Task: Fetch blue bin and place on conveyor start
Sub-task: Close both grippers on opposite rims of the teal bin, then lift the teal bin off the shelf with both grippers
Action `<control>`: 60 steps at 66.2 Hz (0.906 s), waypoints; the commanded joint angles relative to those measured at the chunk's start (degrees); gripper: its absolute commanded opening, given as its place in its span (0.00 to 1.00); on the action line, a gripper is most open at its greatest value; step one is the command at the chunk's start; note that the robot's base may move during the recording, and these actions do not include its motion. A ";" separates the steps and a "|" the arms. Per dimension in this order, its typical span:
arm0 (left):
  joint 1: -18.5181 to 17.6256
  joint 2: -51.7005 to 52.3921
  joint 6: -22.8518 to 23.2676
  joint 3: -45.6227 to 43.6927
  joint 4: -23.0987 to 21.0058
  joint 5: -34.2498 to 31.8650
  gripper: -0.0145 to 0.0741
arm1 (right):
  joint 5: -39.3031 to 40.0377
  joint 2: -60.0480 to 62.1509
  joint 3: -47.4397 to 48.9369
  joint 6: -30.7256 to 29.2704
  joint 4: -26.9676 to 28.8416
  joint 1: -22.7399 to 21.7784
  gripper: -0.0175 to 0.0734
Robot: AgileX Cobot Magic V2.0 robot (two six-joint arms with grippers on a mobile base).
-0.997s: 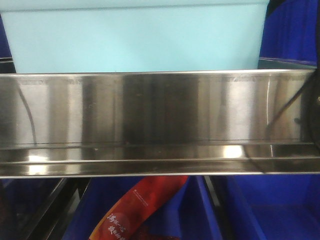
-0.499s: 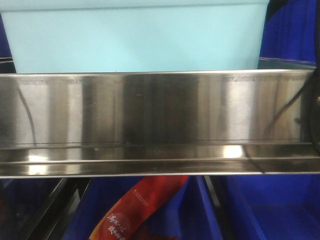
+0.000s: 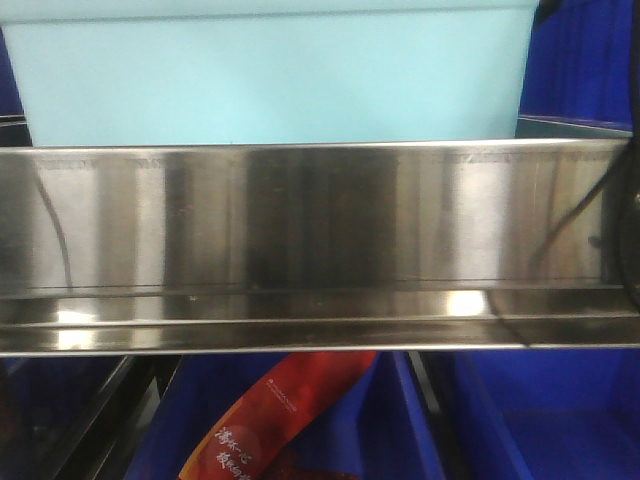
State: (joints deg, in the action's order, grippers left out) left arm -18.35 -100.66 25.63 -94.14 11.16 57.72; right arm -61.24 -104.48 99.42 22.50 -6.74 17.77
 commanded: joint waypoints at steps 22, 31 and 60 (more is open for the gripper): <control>-0.20 -0.25 0.58 0.01 -0.21 -0.75 0.04 | -0.13 0.21 0.53 -0.11 0.03 0.00 0.02; -0.74 1.01 2.02 0.01 -0.46 -0.08 0.04 | -0.91 1.77 0.53 0.76 -0.12 0.11 0.02; -9.50 11.92 12.35 -0.09 9.97 -0.16 0.04 | -0.03 13.47 0.53 5.35 -8.60 4.26 0.02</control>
State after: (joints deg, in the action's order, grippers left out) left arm -26.37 -91.33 36.71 -93.63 20.61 59.09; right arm -62.75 -94.32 99.42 26.81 -13.79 20.10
